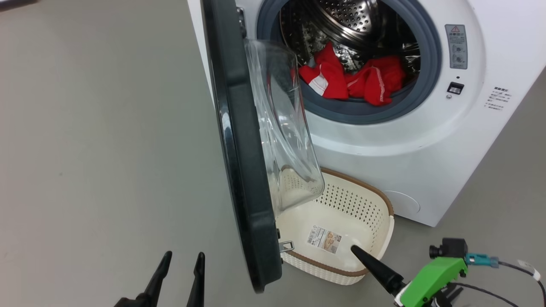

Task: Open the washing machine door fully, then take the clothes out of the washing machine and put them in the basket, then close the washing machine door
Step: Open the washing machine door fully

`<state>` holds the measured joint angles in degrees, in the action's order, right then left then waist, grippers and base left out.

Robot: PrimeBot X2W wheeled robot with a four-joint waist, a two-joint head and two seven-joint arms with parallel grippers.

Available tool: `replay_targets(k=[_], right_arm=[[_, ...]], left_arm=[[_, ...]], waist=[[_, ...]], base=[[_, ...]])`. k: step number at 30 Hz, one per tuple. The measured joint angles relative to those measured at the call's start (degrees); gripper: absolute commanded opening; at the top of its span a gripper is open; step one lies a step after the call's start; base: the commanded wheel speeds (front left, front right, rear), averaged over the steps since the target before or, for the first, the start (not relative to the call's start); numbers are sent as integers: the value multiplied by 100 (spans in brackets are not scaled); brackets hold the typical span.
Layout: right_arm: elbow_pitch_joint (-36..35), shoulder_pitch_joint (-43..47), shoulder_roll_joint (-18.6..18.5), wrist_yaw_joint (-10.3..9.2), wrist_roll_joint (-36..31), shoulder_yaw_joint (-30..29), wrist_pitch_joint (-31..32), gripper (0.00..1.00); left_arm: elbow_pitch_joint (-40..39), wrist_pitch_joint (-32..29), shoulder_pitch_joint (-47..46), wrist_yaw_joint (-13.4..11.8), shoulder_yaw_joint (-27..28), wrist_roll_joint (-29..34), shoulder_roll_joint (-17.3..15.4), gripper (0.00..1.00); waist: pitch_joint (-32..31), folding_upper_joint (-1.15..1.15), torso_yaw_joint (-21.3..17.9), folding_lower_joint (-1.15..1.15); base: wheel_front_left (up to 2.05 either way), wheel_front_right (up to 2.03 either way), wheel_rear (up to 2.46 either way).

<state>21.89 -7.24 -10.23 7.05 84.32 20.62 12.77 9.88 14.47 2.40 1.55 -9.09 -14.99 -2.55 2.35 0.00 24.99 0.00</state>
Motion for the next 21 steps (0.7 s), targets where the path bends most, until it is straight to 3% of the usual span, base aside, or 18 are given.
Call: replay_targets(k=[10, 21], right_arm=[[203, 126, -410, 0, -584, 530, -1169, 100], [622, 28, -854, 0, -1562, 1650, -2611, 100]], left_arm=[[14, 0, 3, 7, 71, 41, 0, 100], [43, 0, 7, 48, 115, 42, 0, 100]], waist=[[-95, 0, -136, 0], [-154, 0, -195, 0]], base=[[0, 0, 0], [0, 0, 0]])
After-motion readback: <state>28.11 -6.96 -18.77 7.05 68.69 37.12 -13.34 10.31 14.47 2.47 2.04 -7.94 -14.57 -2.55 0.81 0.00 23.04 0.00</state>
